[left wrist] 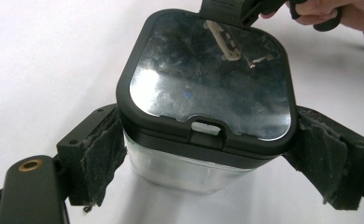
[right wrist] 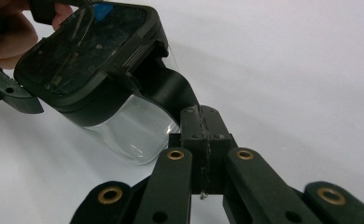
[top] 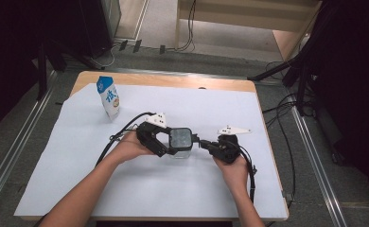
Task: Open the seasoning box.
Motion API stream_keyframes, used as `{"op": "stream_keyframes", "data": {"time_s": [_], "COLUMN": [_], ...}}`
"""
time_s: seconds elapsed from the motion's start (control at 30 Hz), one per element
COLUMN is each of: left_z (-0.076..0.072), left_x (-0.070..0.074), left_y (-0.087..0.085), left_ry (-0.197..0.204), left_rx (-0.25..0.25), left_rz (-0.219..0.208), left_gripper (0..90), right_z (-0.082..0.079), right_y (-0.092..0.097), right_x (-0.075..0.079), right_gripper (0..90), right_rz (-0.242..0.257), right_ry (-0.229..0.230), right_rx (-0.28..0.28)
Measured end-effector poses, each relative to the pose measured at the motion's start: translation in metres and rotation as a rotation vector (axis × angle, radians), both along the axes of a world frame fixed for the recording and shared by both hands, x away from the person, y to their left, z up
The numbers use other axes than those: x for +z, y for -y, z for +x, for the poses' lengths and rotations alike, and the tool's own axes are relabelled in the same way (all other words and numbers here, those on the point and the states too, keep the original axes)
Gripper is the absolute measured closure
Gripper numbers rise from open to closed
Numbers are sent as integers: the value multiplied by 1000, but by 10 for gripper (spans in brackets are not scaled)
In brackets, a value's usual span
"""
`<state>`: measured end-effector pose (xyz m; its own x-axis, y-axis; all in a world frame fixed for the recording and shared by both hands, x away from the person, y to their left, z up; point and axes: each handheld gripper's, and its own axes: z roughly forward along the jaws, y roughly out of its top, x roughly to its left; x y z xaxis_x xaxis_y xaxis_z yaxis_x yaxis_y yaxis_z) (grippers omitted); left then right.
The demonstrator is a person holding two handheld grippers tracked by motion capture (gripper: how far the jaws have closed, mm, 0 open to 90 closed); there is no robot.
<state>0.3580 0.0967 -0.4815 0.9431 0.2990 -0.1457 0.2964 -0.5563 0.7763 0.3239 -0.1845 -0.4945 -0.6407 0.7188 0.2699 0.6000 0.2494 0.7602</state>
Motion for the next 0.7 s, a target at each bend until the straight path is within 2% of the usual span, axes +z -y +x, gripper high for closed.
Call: {"op": "stream_keyframes", "data": {"time_s": [0.07,0.53,0.63,0.7], "left_z": [0,-4,-4,-3], "left_x": [1,18,23,25], "left_y": [-1,-6,-13,-16], "left_ry": [-6,26,9,-1], "left_rx": [9,0,-9,0], "left_rz": [-17,10,-17,-28], "left_gripper": [155,180,225,326], "right_z": [0,0,0,0], "right_y": [0,0,1,1], "right_x": [0,1,1,1], "right_gripper": [900,900,900,900], "right_rz": [-1,1,5,8], "right_ry": [-1,1,1,0], "right_rx": [1,8,8,9]}}
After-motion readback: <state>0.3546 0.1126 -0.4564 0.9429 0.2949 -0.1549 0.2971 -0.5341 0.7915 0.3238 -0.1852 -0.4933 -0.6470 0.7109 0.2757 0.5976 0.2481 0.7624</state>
